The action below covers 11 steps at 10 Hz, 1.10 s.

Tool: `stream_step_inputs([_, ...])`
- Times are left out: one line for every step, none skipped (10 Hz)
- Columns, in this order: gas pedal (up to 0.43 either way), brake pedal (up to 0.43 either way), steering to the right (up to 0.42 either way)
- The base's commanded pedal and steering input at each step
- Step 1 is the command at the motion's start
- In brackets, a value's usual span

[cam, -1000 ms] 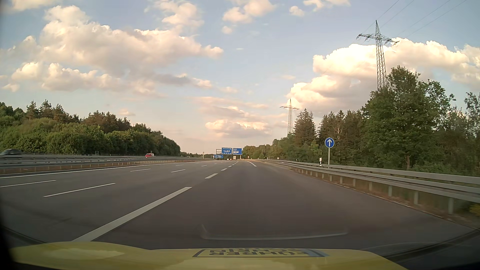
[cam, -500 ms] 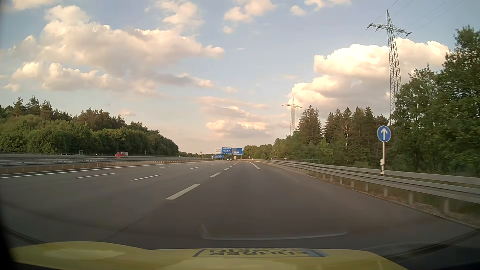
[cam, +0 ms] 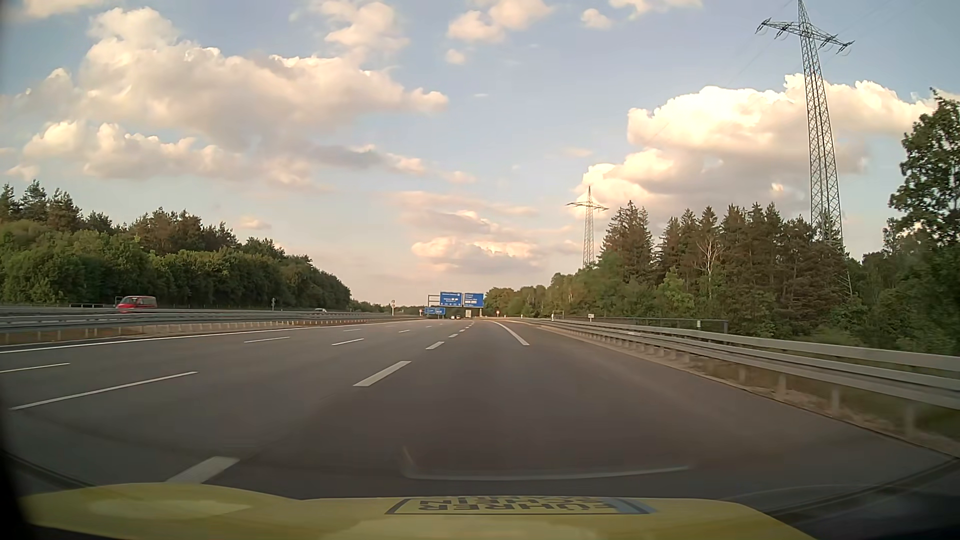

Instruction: Follow the waypoints while adhering to traffic rules and regulations

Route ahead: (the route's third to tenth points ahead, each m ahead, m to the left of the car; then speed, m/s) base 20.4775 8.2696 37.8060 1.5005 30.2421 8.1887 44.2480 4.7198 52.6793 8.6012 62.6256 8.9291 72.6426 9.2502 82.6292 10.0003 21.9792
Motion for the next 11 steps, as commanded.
stream_step_inputs([0.539,0.000,-0.002])
stream_step_inputs([0.512,0.000,-0.002])
stream_step_inputs([0.512,0.000,-0.002])
stream_step_inputs([0.500,0.000,-0.003])
stream_step_inputs([0.488,0.000,-0.003])
stream_step_inputs([0.488,0.000,-0.003])
stream_step_inputs([0.480,0.000,-0.003])
stream_step_inputs([0.461,0.000,-0.003])
stream_step_inputs([0.409,0.000,-0.003])
stream_step_inputs([0.409,0.000,-0.004])
stream_step_inputs([0.398,0.000,-0.005])
